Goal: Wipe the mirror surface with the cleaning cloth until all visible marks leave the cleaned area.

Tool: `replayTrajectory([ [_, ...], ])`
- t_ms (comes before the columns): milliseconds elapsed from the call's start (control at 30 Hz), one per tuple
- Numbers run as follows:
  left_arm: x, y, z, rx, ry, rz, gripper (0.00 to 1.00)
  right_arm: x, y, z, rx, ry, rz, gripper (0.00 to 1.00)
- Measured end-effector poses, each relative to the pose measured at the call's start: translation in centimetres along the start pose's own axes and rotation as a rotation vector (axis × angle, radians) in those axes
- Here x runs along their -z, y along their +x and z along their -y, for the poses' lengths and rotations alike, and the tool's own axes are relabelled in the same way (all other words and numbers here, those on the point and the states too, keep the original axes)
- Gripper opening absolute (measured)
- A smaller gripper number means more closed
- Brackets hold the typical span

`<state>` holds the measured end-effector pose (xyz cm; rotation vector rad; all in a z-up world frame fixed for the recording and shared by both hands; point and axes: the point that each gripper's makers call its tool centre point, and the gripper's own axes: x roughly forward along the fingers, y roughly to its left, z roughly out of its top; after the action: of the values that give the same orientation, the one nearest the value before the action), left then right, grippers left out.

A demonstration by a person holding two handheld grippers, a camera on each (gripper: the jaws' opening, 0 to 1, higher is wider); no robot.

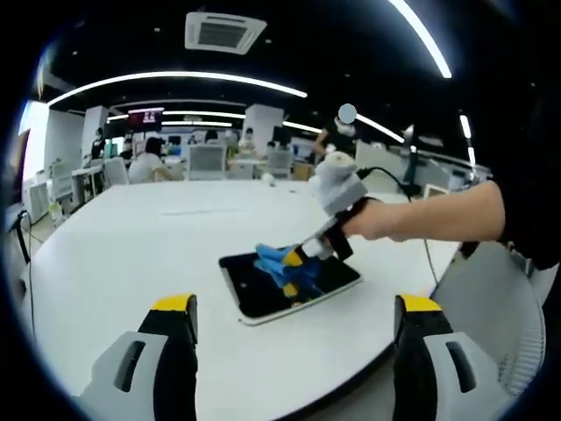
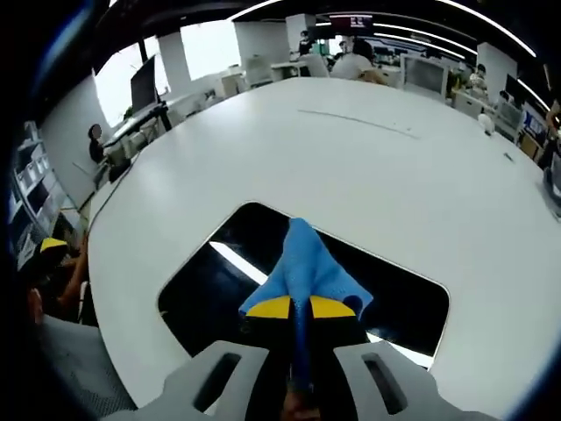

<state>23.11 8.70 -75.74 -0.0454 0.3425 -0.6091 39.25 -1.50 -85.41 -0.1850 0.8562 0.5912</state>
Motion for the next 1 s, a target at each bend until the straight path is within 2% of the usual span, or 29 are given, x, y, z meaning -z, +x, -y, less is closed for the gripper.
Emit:
replayTrajectory([
  [200, 0.2, 0.0, 0.0, -0.002, 0.004, -0.011, 0.93, -1.0, 0.8, 0.9, 0.007, -0.006, -0.004, 0.0],
  [1000, 0.3, 0.1, 0.0, 0.002, 0.001, -0.015, 0.91, -2.9, 2.4, 2.7, 0.02, 0.002, 0.016, 0.01],
])
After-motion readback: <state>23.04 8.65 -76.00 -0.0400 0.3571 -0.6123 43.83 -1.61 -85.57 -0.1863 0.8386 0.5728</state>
